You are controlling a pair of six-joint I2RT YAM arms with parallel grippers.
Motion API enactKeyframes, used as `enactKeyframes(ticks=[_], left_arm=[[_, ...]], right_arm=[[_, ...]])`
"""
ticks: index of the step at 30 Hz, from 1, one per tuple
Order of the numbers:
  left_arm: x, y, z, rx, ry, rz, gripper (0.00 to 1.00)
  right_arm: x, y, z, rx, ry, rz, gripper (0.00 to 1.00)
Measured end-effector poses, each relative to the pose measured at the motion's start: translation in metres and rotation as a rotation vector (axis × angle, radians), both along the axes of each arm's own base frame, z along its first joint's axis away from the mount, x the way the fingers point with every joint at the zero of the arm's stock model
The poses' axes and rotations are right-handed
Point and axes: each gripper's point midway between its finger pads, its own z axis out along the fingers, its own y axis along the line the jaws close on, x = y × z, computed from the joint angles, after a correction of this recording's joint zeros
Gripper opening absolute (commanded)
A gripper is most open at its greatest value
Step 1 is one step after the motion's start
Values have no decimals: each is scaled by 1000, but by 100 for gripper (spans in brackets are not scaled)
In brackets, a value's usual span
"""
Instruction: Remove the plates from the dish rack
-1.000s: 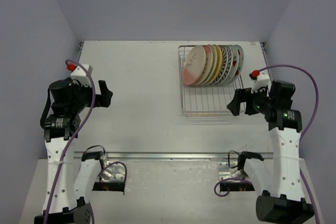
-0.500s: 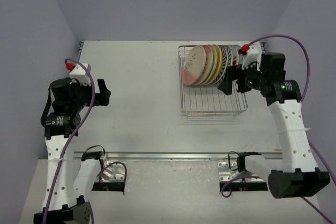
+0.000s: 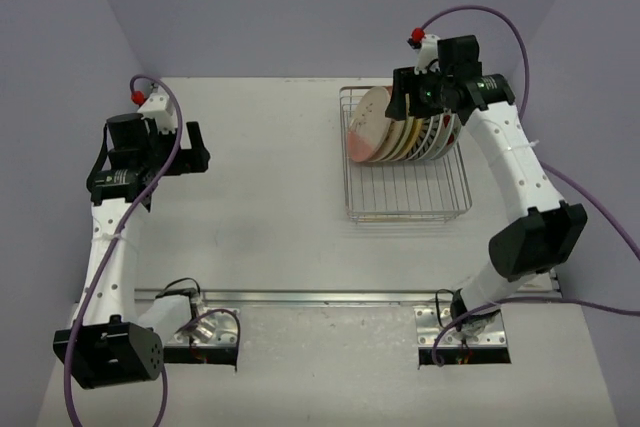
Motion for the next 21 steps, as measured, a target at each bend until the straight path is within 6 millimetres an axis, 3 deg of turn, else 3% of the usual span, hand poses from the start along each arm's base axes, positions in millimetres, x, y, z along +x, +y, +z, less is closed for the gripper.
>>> enactKeyframes(ticks=[7, 21], left_arm=[[8, 6, 6, 11, -38, 32, 100], [12, 16, 4, 47, -48, 75, 100]], right_arm=[[28, 6, -39, -66, 86, -47, 57], [64, 11, -79, -153, 137, -180, 52]])
